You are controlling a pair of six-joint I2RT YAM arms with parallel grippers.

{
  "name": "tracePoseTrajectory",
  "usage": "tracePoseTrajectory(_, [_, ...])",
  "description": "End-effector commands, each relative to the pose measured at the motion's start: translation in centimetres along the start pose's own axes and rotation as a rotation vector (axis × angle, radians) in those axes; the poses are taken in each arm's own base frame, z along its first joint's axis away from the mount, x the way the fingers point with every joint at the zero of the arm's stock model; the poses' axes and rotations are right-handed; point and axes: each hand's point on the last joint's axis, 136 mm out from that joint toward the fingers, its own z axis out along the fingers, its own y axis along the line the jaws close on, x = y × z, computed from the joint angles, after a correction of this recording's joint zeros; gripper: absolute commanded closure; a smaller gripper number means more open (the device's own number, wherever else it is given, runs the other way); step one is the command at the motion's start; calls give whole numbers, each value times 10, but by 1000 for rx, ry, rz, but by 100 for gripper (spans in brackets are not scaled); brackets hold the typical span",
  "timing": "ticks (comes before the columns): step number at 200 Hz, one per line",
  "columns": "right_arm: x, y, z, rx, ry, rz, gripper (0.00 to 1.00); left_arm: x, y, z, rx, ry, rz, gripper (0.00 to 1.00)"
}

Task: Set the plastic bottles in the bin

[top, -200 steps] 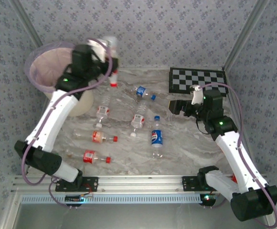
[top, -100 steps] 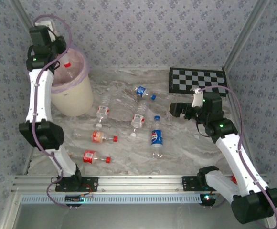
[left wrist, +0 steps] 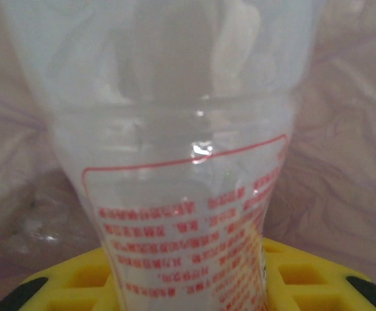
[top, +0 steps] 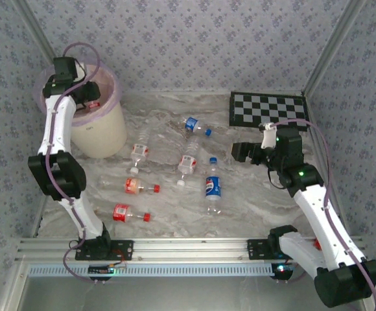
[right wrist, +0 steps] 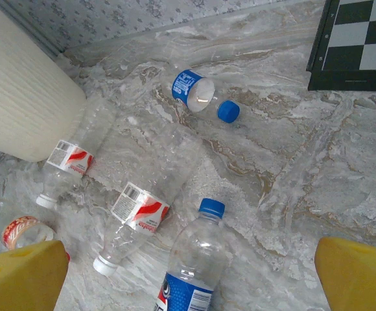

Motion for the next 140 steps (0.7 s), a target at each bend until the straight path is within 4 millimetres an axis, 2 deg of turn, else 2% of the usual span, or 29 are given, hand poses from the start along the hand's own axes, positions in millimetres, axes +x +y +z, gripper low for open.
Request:
tracePoseTrajectory(1, [7,-6,3,19,19,2,0,29,-13,29,97,100,-26,74])
tracePoseTrajectory(26, [11,-12,3,47,34,30,0,34,-23,46,152,107,-32,45])
tracePoseTrajectory(48, [18,-19,5,78,57,54,0,39,-33,51,167,115,-8,31])
tracePoseTrajectory(66, [25,-26,10,107,85,86,1,37,-36,47,155,111,11,21])
tracePoseTrajectory(84, [34,-33,16,133,123,130,1,27,-34,36,133,68,22,15])
tracePoseTrajectory(106, [52,-39,26,159,202,174,1,6,-32,13,104,14,42,11])
tracePoseTrajectory(114, [60,-36,31,147,243,177,2,2,-31,4,96,5,51,9])
tracePoseTrajectory(118, [64,-33,33,138,263,174,2,-9,-33,-6,96,-24,58,9])
tracePoseTrajectory(135, [87,-20,43,113,372,142,3,-24,-33,-33,81,-69,90,5])
tracePoseTrajectory(140, [100,-18,44,118,424,141,3,-29,-33,-42,73,-84,100,3])
